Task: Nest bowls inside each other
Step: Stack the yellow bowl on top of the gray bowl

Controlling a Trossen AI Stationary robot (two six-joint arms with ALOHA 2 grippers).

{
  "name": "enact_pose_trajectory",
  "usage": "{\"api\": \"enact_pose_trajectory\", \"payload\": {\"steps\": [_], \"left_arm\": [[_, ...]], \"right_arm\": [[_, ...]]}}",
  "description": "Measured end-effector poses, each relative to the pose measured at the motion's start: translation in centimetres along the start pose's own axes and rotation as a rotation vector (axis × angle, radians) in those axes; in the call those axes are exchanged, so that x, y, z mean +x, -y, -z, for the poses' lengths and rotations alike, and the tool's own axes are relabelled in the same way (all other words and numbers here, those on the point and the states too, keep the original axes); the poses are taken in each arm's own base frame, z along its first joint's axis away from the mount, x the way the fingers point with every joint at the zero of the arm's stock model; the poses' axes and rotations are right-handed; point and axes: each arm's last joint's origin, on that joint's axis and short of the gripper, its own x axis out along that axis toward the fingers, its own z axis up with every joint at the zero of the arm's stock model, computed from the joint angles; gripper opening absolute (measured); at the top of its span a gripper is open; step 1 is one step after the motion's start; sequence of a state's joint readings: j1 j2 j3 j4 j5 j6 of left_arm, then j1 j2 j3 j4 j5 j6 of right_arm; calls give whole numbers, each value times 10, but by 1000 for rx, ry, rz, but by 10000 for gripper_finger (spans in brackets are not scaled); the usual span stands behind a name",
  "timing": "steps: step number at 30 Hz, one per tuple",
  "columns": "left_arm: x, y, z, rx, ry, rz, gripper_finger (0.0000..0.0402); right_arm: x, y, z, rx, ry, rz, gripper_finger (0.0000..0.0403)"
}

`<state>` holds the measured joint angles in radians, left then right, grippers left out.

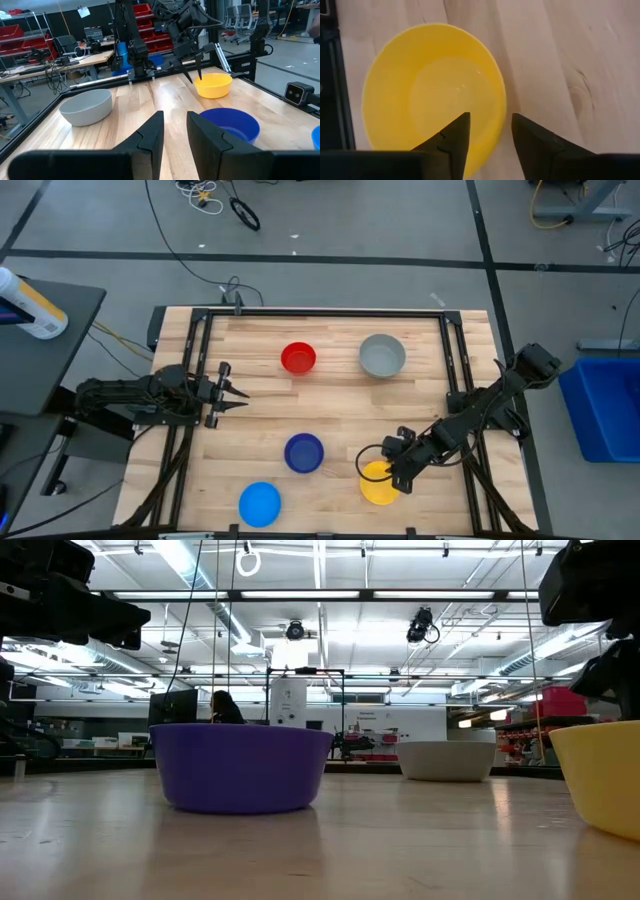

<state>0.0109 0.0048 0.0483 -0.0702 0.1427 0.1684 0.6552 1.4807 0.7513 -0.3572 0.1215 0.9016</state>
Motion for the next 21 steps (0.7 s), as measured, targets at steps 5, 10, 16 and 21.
{"api": "enact_pose_trajectory", "payload": {"steps": [5, 10, 16, 21], "left_arm": [[0, 0, 0, 0, 0, 0, 93], [0, 0, 0, 0, -1, 0, 93], [0, 0, 0, 0, -1, 0, 93], [0, 0, 0, -1, -1, 0, 93]], "right_arm": [[0, 0, 0, 0, 0, 0, 110], [0, 0, 0, 0, 2, -2, 99], [1, 0, -1, -5, 23, 17, 98], [13, 0, 1, -29, 4, 40, 99]]}}
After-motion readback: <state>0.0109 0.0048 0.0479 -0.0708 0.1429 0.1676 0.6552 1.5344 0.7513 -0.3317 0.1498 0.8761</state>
